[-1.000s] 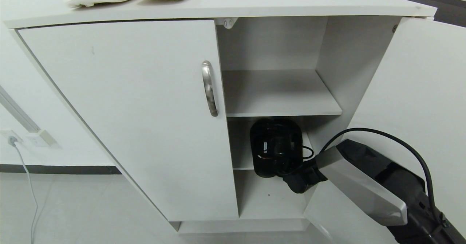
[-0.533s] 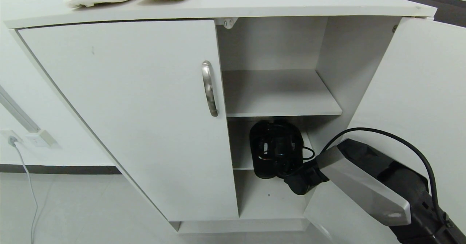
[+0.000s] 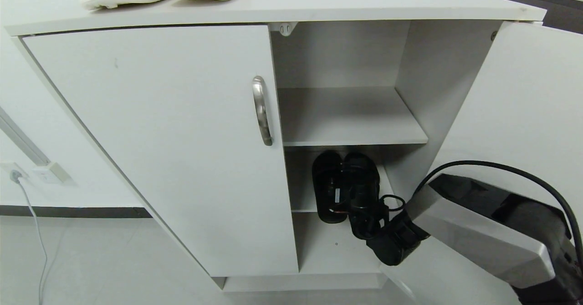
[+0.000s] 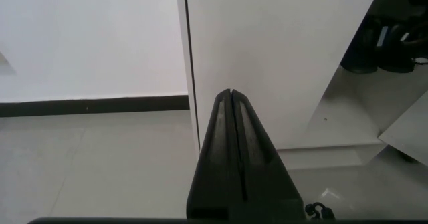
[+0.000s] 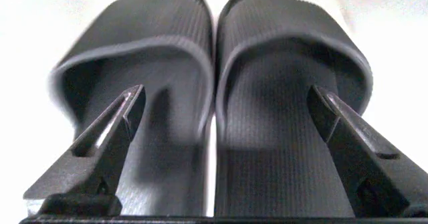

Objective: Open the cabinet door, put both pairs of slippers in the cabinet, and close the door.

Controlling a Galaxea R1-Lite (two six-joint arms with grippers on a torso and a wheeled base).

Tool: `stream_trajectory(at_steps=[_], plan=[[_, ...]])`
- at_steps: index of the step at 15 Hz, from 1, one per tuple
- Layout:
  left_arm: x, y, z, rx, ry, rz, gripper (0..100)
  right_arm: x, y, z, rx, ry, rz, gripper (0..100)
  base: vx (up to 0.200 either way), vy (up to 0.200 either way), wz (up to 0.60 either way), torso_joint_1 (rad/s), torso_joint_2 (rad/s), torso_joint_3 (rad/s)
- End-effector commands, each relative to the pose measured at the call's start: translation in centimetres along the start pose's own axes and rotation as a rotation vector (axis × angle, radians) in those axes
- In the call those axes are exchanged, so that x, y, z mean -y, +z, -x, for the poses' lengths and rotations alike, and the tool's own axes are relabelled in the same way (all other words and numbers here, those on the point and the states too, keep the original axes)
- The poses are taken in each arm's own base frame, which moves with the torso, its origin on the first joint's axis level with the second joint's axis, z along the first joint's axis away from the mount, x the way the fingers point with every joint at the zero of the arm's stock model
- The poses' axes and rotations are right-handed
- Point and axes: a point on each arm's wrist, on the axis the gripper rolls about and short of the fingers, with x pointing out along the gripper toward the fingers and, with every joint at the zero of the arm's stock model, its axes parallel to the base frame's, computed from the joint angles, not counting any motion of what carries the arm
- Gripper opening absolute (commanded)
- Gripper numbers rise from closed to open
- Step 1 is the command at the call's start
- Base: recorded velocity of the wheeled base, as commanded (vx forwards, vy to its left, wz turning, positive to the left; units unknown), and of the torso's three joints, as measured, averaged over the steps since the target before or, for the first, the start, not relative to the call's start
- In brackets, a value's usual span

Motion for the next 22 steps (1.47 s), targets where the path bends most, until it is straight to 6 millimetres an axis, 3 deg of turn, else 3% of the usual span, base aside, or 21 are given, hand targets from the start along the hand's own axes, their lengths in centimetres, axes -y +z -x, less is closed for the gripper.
stream_trajectory(at_steps=[1, 8, 14, 20, 22], plan=[[0.0, 0.0, 0.0, -0.001, 0.0, 0.0, 0, -0.1, 2.0, 4.1, 0.027, 0.04, -0.015, 100, 0.0, 0.0, 0.0, 0.0, 0.0, 0.0], [0.0, 0.0, 0.0, -0.001, 0.001, 0.002, 0, 3.3, 0.6, 12.1, -0.004, 0.1, 0.008, 100, 0.0, 0.0, 0.0, 0.0, 0.0, 0.0], [0.0, 0.0, 0.0, -0.001, 0.001, 0.011, 0, 3.0, 0.7, 11.9, 0.009, 0.107, 0.0, 100, 0.0, 0.0, 0.0, 0.0, 0.0, 0.0], [0.0, 0.0, 0.0, -0.001, 0.003, 0.02, 0, 2.6, -0.1, 12.2, -0.009, 0.12, 0.012, 100, -0.2, 0.0, 0.0, 0.002, 0.0, 0.002], [0.0, 0.0, 0.0, -0.001, 0.003, 0.018, 0, 2.6, -0.1, 12.2, -0.008, 0.121, 0.012, 100, 0.0, 0.0, 0.0, 0.0, 0.0, 0.0]])
